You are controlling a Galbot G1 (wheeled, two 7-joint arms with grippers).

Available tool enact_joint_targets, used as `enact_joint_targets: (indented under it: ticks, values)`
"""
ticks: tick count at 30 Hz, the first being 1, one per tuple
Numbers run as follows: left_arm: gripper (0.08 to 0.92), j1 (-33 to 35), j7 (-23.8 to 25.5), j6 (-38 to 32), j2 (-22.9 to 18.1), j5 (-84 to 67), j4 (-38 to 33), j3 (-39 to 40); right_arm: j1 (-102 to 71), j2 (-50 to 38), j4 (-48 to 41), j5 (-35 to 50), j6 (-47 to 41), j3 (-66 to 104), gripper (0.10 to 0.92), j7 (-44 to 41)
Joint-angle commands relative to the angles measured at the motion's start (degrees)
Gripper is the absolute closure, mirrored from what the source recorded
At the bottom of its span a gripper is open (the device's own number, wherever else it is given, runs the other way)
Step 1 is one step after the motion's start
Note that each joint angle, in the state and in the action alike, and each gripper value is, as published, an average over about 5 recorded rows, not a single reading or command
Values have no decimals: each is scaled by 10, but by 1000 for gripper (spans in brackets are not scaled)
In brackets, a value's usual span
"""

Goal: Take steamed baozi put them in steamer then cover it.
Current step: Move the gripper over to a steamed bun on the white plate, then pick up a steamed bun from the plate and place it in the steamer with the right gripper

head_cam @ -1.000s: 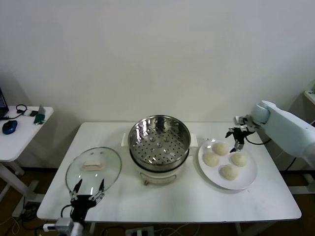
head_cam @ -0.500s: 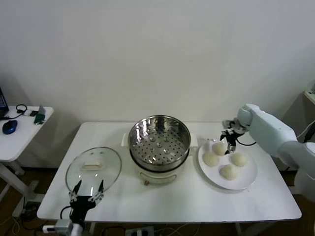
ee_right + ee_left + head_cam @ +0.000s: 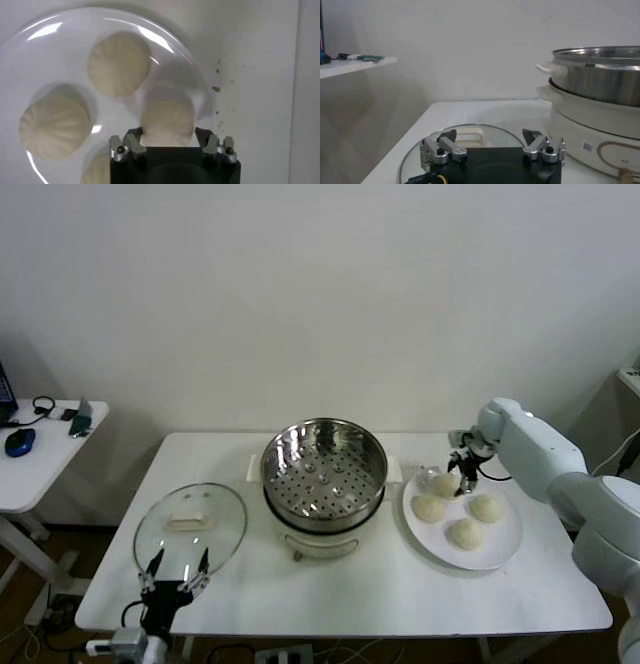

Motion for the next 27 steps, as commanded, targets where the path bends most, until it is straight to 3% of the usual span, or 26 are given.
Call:
enact_joint_targets:
  ticks: [1, 9, 17, 23, 27]
  values:
    - [177, 2, -1, 1, -2, 2, -1, 1, 7, -4, 16, 2, 3, -1, 365, -6]
    - [177, 7, -2, 0, -3, 7, -3, 0, 180, -62, 146, 134, 33, -167, 371, -30]
    - [177, 5, -2, 1, -4, 10, -4, 1, 377, -58, 304, 233, 75, -262, 373, -52]
    - [177, 2, -2, 0, -2, 10, 1, 3, 422, -22, 459, 222, 124, -287, 380, -45]
    - [177, 2, -2, -2, -2, 10, 1, 2, 410, 19, 496, 185, 161, -305, 379, -21]
